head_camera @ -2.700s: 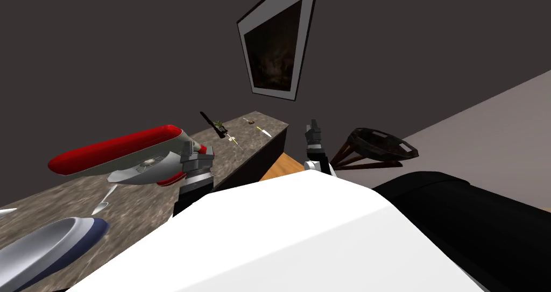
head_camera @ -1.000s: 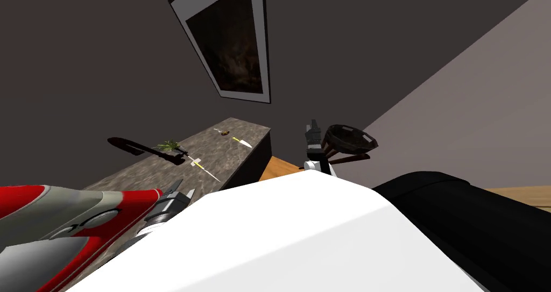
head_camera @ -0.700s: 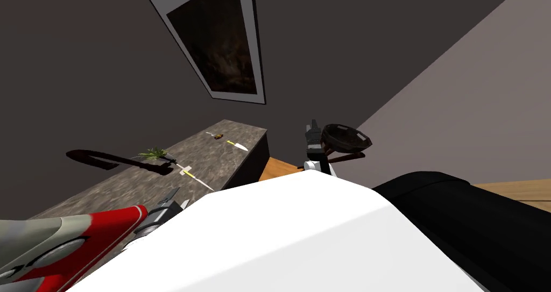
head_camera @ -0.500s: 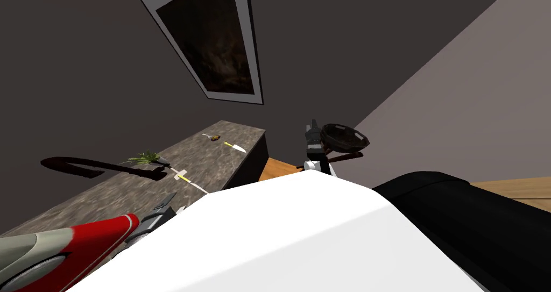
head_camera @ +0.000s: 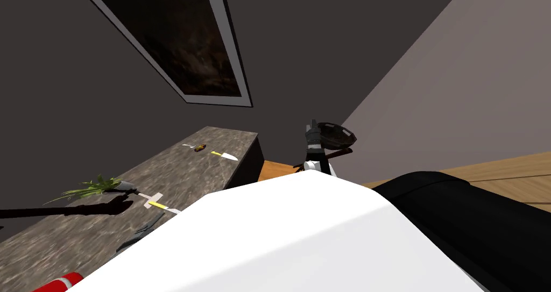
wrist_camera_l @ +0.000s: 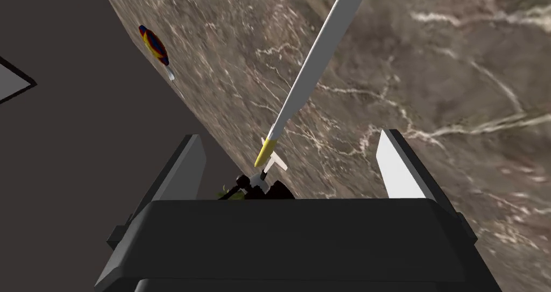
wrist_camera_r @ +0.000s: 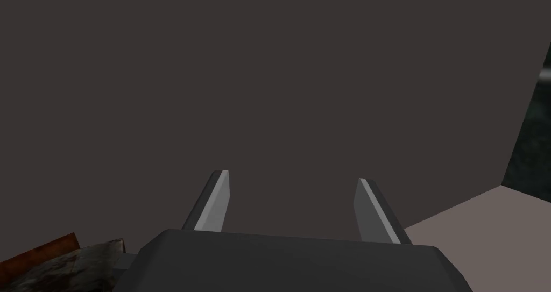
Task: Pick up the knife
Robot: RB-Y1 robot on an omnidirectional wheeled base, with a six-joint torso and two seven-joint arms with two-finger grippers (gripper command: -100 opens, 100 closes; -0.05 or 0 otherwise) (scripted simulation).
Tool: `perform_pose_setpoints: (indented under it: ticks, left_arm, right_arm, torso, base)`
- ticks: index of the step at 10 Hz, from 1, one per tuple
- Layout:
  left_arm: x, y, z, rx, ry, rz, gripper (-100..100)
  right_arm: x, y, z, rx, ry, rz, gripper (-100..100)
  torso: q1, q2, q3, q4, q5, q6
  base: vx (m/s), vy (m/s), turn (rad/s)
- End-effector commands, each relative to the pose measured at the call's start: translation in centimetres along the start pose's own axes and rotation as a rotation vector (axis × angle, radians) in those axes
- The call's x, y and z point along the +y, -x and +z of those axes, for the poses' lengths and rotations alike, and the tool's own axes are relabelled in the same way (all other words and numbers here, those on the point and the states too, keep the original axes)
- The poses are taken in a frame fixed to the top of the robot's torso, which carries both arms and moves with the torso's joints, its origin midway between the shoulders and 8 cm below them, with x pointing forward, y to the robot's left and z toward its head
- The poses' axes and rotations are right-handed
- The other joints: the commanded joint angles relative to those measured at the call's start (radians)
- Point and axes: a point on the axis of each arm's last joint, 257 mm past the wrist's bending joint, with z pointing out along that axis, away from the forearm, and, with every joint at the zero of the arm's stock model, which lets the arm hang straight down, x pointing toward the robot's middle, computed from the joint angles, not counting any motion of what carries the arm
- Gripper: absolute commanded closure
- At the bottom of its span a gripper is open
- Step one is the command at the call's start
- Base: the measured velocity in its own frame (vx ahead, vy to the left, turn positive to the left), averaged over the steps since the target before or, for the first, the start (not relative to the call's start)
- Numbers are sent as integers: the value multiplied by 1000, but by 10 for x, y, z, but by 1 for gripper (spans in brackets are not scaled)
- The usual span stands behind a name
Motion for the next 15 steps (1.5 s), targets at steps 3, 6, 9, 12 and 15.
perform_pose_setpoints:
  ticks: [3, 6, 9, 12, 15]
  left_arm:
    - [46, 20, -22, -9, 166, 32, -100]
    - [76, 33, -42, -14, 276, 52, -100]
    - [102, 43, -61, -16, 373, 68, -100]
    - [133, 53, -88, -14, 493, 90, -100]
    - [159, 62, -115, -5, 603, 115, -100]
  right_arm:
    - [0, 0, 0, 0, 0, 0, 0]
    - [0, 0, 0, 0, 0, 0, 0]
    - [0, 0, 0, 0, 0, 0, 0]
    - [0, 0, 0, 0, 0, 0, 0]
    - [0, 0, 0, 0, 0, 0, 0]
  torso:
    - [0, 1, 0, 0, 0, -1]
    - [0, 3, 2, 1, 0, -1]
    - [0, 3, 2, 1, 0, -1]
    - [1, 1, 1, 0, 1, -1]
    - [0, 3, 1, 1, 0, 0]
  base:
    - [74, 7, -190]
    - [48, 10, -176]
    - [49, 15, -176]
    - [62, 25, -206]
    - [44, 33, -210]
